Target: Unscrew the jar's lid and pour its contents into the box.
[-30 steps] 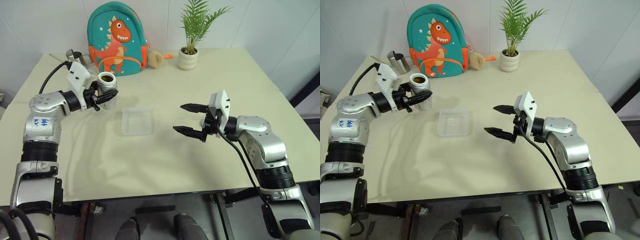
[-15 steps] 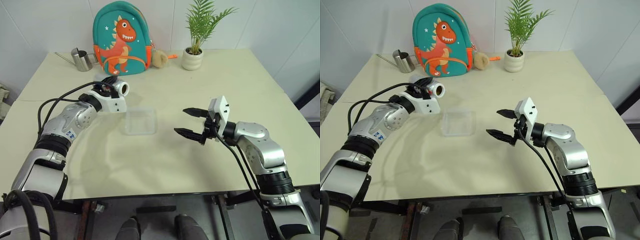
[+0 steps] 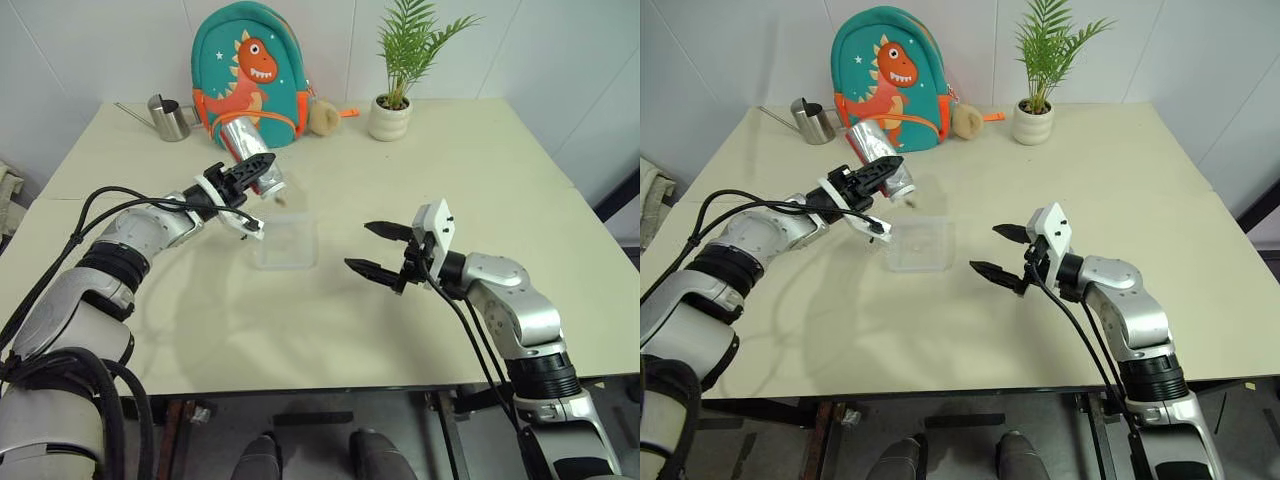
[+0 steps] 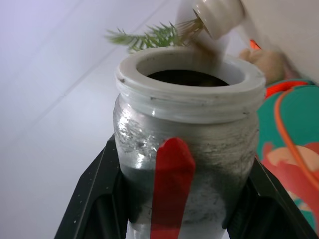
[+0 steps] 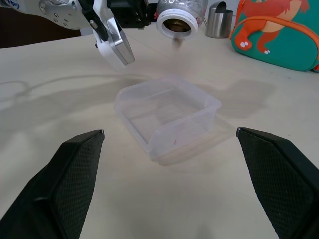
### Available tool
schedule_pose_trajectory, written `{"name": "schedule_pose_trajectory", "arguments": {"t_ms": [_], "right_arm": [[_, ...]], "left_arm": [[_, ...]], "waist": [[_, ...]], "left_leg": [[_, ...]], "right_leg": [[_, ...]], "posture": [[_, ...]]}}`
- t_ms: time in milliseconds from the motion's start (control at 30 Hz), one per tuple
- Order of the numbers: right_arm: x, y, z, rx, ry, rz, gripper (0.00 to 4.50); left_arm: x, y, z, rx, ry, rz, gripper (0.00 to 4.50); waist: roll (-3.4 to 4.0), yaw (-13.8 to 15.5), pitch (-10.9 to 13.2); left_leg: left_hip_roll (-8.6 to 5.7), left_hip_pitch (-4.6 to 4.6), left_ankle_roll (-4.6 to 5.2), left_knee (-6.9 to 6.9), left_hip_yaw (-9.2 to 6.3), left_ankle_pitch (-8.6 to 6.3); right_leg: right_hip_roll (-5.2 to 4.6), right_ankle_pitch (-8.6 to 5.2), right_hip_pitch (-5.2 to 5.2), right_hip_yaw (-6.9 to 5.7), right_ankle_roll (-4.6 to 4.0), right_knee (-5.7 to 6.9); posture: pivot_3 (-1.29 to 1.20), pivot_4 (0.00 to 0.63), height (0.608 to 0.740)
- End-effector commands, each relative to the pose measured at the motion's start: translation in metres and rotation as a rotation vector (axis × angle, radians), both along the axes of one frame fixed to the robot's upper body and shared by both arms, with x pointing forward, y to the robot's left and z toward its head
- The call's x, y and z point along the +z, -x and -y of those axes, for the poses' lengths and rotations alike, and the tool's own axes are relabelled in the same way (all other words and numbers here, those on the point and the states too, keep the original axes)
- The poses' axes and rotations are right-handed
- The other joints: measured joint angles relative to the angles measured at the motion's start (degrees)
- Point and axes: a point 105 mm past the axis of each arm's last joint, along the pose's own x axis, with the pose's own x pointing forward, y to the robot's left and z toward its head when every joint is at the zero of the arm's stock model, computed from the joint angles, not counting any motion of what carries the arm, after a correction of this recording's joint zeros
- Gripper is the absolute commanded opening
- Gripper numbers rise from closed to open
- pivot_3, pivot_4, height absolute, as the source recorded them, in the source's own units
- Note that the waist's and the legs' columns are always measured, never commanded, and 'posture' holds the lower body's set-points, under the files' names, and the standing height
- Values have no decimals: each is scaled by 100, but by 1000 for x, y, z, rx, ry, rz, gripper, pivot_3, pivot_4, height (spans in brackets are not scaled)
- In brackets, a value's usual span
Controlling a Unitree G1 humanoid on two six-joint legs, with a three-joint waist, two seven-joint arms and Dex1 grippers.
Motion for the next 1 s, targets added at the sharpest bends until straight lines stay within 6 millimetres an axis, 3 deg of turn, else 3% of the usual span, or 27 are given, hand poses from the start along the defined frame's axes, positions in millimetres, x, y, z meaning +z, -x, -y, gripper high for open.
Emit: {"name": "schedule_pose_trajectory", "arguments": {"t_ms": [33, 200, 400, 533, 600, 667, 733, 800, 867, 933, 1000], "right_arm": [[10, 4, -1, 4, -30, 40, 4483], [9, 2, -2, 2, -35, 38, 4483], [8, 3, -3, 2, -42, 33, 4483], [7, 3, -3, 1, -41, 29, 4483], [6, 3, -3, 5, -39, 27, 4483], [6, 3, -3, 10, -34, 26, 4483], [5, 2, -3, 13, -26, 26, 4483], [5, 2, -2, 12, -24, 25, 4483], [5, 0, -1, 7, -33, 19, 4483], [5, -2, 0, 3, -35, 16, 4483], [4, -3, 0, 2, -32, 15, 4483]], "left_arm": [[17, 7, 4, -53, -87, 110, 1923], [13, 8, 6, -76, -120, 76, 1923], [15, 7, -6, -37, -83, 52, 1923], [19, 3, -21, 9, 150, -120, 1923], [17, 0, -41, 70, 291, -232, 1923], [12, -3, -70, 165, 464, -360, 1923], [3, -6, -93, 205, 785, -582, 1923], [-2, -6, -106, 176, 1025, -738, 1923], [-11, -8, -138, 154, 1459, -905, 1923], [-21, -7, -161, 100, 1775, -988, 1923], [-26, 0, -190, 55, 2045, -933, 1923]], "waist": [[0, -3, 0], [0, -5, 0], [0, 1, 0], [0, -1, 0], [0, -9, 0], [1, -36, 0], [1, -60, -1], [0, -53, 0], [-1, -31, 0], [-2, -14, -1], [-4, -23, -2]], "left_leg": [[0, 1, 0, 0, 0, 0], [0, 1, 0, 0, 0, 0], [0, 1, 0, 0, 1, 0], [0, 0, 0, 0, 1, 0], [0, 1, -1, 0, 1, 0], [0, 5, -1, 0, 6, 0], [2, 9, -1, 0, 10, 1], [2, 13, -1, 1, 18, 1], [3, 10, -2, 5, 17, 2], [3, 8, -1, 13, 14, 3], [3, 8, 0, 17, 13, 3]], "right_leg": [[0, 0, 0, 0, 0, 2], [0, 0, 0, 0, 0, 3], [0, 0, 0, 0, 0, 3], [0, 0, 0, -1, 0, 4], [0, 0, 0, -1, 0, 4], [0, 0, 0, 1, 0, 10], [0, -1, 0, 2, -1, 15], [0, -2, -1, 3, -5, 23], [-1, -2, 0, 2, -5, 23], [0, -2, 0, -1, -5, 29], [0, -2, 0, 0, -5, 32]], "posture": [[0, 150, 740], [0, 150, 740], [0, 150, 740], [0, 150, 740], [0, 150, 740], [0, 150, 740], [0, 150, 740], [0, 150, 740], [0, 150, 740], [0, 150, 740], [0, 150, 740]]}}
